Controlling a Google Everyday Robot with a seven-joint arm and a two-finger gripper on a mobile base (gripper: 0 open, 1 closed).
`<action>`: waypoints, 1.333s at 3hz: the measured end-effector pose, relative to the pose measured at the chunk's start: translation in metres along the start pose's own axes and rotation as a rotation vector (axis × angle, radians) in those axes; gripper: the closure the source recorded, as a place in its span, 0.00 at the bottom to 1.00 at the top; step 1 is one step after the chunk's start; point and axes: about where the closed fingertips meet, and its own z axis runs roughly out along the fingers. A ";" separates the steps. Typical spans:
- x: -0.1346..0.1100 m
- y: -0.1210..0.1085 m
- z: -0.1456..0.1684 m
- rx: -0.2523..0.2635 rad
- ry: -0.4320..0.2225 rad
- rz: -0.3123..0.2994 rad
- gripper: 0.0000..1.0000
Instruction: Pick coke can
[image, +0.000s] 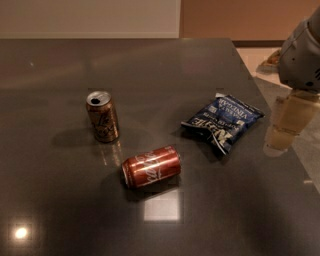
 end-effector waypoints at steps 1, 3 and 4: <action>-0.023 0.013 0.014 -0.058 -0.025 -0.070 0.00; -0.070 0.042 0.043 -0.147 -0.063 -0.212 0.00; -0.099 0.058 0.066 -0.183 -0.071 -0.297 0.00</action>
Offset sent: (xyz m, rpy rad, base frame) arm -0.0169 0.0571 -0.0293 0.0303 0.1188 0.1891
